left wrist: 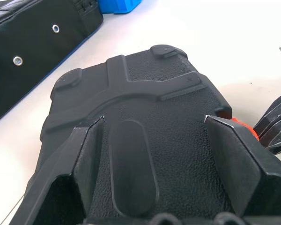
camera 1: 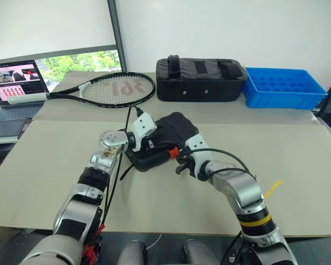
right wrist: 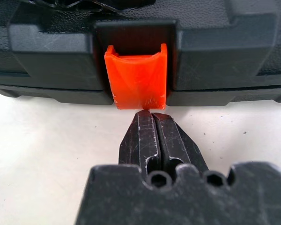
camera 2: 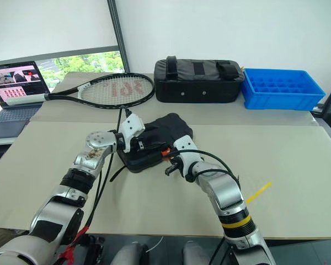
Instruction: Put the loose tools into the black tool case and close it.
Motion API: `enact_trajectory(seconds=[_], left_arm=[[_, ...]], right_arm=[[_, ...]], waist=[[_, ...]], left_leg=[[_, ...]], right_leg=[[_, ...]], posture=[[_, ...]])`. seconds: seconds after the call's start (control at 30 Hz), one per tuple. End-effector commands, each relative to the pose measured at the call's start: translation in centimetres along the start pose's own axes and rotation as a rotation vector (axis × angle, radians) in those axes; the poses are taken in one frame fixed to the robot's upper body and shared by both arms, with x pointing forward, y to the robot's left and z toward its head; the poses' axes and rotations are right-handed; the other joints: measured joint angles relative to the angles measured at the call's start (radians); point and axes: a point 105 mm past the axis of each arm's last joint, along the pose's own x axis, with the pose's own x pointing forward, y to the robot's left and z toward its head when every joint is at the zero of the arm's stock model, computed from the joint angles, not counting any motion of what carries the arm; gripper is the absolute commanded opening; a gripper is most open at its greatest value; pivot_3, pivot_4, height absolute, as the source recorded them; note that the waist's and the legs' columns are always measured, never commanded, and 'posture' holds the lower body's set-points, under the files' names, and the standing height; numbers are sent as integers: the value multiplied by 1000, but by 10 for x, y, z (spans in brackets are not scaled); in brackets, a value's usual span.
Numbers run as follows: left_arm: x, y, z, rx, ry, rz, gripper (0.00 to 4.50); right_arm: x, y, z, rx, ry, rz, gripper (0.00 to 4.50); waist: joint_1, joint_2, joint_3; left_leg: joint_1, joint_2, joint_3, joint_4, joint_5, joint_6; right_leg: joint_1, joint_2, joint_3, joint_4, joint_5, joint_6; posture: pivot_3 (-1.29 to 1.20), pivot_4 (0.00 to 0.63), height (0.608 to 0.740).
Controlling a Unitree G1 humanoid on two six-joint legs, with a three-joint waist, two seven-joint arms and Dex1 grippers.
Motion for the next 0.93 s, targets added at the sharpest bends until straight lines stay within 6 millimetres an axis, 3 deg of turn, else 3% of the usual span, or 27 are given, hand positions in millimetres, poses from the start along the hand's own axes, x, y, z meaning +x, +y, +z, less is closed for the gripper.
enact_trajectory(seconds=[0.03, 0.07, 0.17, 0.23, 0.4, 0.5, 0.73, 0.93], left_arm=[[-33, 22, 13, -33, -47, 110, 3660], [-43, 26, 18, -31, -57, 131, 3660], [-73, 33, 27, -28, -65, 188, 3660], [-92, 36, 29, -29, -55, 225, 3660], [-143, 25, 4, -118, 0, 333, 3660], [-161, 7, -23, -181, 60, 383, 3660], [-178, -19, -61, -252, 151, 430, 3660], [-180, -27, -68, -275, 166, 426, 3660]], right_arm=[[-27, -18, 12, -88, -116, 1, 49], [-33, -27, 6, -121, -99, -20, 49], [-52, -47, -5, -187, -84, -22, 766], [-63, -58, -4, -166, -118, -19, 1471], [-96, -103, -12, -183, -175, -67, 3231], [-110, -114, -22, -196, -211, -20, 4255], [-124, -123, -40, -261, -236, 70, 4393], [-128, -133, -48, -263, -254, 75, 4393]], waist=[[1, 0, 0], [1, 0, 1], [2, 0, 2], [5, 0, 2], [5, 0, 2], [6, -1, 3], [9, -2, 7], [7, -2, 9]], left_leg=[[-1, 0, 0, 0, 0, 0], [-1, 0, 0, -1, 0, 0], [-6, 0, 0, -2, 0, 0], [-9, 0, 0, -3, 0, 0], [-6, 1, 1, -9, 0, 0], [-4, 0, 1, -10, 0, 0], [2, 0, 3, -11, 0, 0], [6, 0, 5, -11, 0, 0]], right_leg=[[0, 0, 0, 0, 0, 0], [-1, 0, 0, -1, 0, 0], [-6, 0, 0, -3, 0, 0], [-9, 0, 0, -3, 1, -2], [-8, 0, 0, -5, 2, -3], [-7, -2, 0, -6, 3, -6], [-2, -6, -1, -5, 3, -7], [4, -8, -1, -6, 2, -8]], posture=[[0, 150, 708], [0, 150, 708], [0, 150, 708], [0, 150, 708], [0, 150, 708], [0, 150, 708], [0, 150, 708], [0, 150, 708]])
